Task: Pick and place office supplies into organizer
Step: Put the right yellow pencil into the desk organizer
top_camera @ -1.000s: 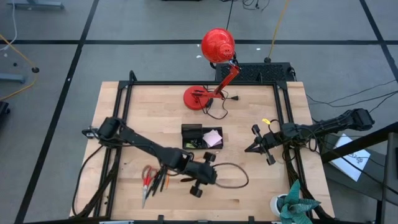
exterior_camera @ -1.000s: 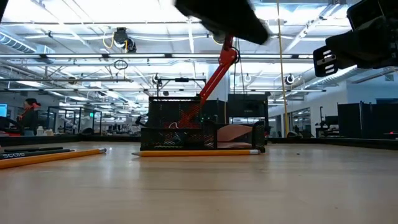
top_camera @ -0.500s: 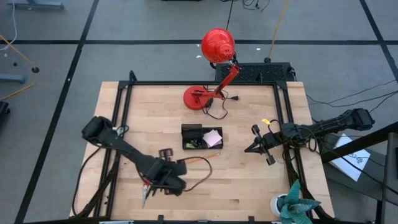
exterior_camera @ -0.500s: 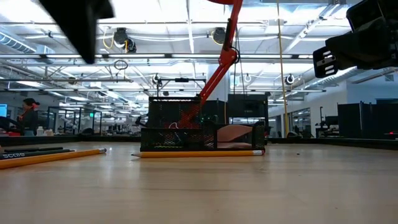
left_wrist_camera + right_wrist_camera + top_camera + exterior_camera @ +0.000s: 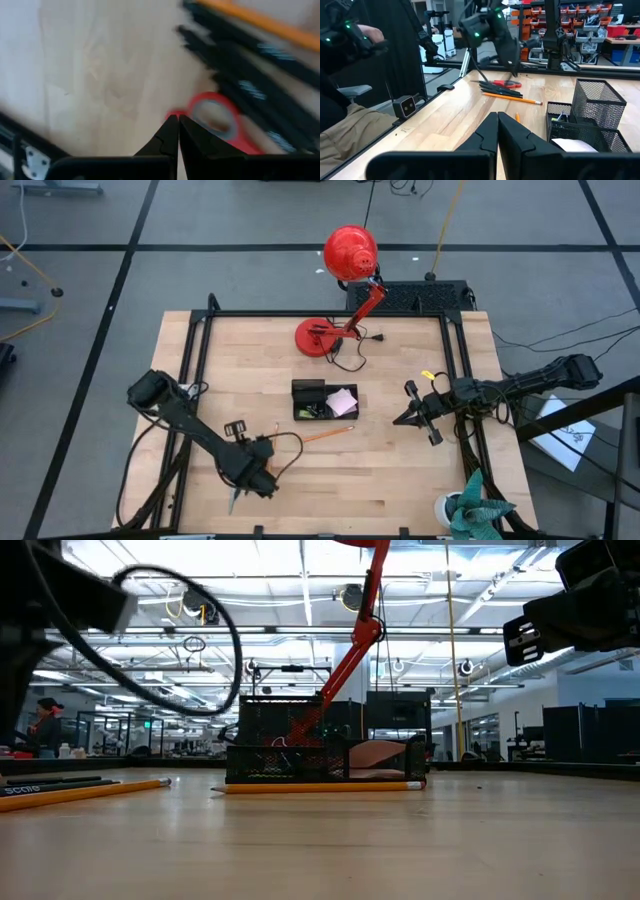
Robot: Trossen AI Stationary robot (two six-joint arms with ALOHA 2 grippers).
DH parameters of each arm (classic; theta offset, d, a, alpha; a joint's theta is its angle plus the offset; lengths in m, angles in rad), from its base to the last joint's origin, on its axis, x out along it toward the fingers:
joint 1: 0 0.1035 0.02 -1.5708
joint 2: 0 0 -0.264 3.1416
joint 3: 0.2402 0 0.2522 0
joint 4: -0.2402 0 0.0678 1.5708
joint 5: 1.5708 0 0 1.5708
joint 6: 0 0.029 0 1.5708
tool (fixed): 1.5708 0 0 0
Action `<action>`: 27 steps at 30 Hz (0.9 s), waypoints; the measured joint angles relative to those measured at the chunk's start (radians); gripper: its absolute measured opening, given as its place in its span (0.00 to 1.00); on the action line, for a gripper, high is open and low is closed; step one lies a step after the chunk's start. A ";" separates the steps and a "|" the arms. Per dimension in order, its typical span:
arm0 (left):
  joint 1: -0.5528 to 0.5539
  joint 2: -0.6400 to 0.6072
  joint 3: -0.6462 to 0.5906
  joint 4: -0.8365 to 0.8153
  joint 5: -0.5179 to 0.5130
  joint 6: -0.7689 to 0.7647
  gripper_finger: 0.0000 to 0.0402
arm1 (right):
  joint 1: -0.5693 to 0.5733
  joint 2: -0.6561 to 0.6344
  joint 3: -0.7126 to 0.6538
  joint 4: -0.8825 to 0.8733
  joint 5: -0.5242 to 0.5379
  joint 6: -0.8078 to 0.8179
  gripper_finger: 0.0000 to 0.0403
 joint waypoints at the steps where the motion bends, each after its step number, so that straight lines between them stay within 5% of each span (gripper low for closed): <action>1: 0.007 0.000 -0.011 -0.003 0.000 -0.001 0.06 | 0.000 0.000 0.000 0.000 0.000 0.000 0.01; 10: 0.032 -0.071 -0.013 0.026 0.021 0.065 0.33 | 0.000 0.000 0.000 0.000 0.000 -0.003 0.01; 17: -0.038 -0.252 -0.083 0.248 -0.103 0.188 0.57 | 0.000 0.002 0.000 -0.010 0.000 -0.001 0.01; 20: -0.073 -0.370 -0.185 0.330 -0.165 0.107 0.60 | 0.000 0.002 0.000 -0.012 0.000 0.000 0.01; 27: -0.108 -0.510 -0.449 0.582 -0.130 -0.021 0.53 | 0.000 0.002 0.000 -0.008 0.002 -0.003 0.01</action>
